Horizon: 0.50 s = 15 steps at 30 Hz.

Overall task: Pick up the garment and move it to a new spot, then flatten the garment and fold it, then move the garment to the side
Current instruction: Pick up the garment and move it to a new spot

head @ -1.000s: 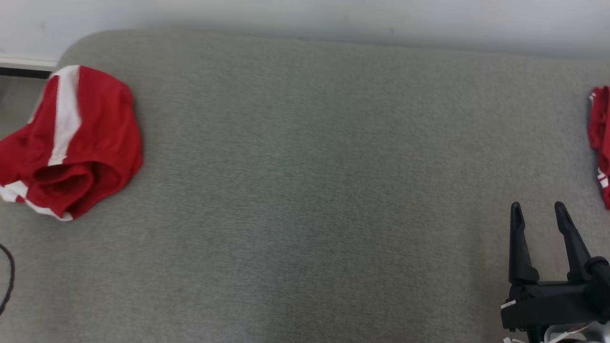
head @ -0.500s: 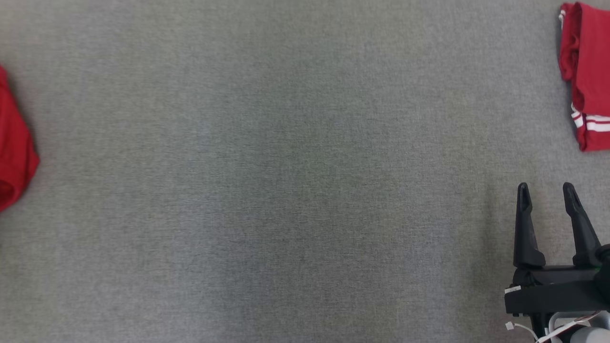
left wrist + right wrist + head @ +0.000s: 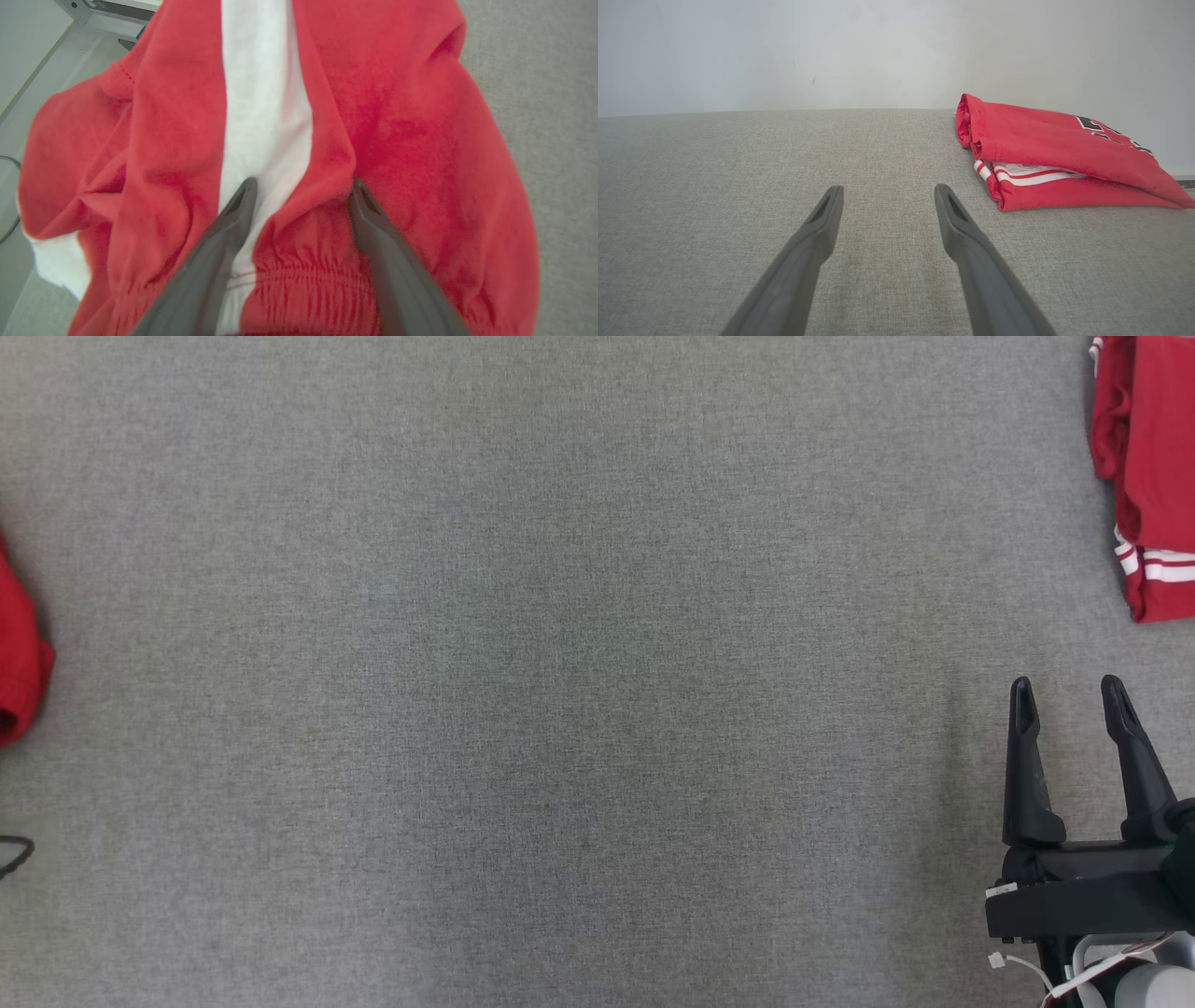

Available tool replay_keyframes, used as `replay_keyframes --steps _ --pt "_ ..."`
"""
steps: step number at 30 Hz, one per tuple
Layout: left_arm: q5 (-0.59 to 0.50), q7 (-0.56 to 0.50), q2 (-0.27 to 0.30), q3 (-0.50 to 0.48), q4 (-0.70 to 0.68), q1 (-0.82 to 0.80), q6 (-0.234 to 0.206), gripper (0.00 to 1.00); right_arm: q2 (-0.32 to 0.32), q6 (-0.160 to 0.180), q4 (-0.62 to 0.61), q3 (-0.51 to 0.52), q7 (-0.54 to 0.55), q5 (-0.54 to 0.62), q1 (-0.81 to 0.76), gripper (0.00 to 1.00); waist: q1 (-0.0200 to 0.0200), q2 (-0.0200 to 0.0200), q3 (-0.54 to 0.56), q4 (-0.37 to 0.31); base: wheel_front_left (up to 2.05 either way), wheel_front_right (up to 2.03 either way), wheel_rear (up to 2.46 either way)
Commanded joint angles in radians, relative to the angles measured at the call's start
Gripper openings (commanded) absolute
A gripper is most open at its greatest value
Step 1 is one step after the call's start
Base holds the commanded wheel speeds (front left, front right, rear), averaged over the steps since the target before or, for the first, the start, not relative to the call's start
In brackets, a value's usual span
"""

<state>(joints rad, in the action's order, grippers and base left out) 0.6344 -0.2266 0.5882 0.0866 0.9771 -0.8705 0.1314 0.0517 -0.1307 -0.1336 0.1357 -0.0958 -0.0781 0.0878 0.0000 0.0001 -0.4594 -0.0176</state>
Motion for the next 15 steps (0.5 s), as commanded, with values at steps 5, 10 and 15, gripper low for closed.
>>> replay_keyframes --steps 5,10,15 --pt "0.006 0.061 0.021 0.036 0.025 -0.026 -0.002 0.0 -0.002 -0.001 0.008 -0.001 0.002 0.003 0.006 1.0 0.0 -0.0001 0.024 0.001 0.0 0.0 0.0" --pt "-0.006 0.171 0.023 0.051 0.019 -0.051 -0.002 0.0 -0.002 -0.001 0.021 0.002 -0.004 -0.01 -0.007 1.0 0.0 -0.0001 0.07 0.004 0.0 0.0 0.0" --pt "-0.001 0.276 0.029 0.072 -0.041 -0.086 -0.002 0.0 -0.002 -0.001 0.043 -0.004 -0.012 -0.021 -0.016 1.0 0.0 -0.0001 0.118 0.006 0.0 0.0 0.0"
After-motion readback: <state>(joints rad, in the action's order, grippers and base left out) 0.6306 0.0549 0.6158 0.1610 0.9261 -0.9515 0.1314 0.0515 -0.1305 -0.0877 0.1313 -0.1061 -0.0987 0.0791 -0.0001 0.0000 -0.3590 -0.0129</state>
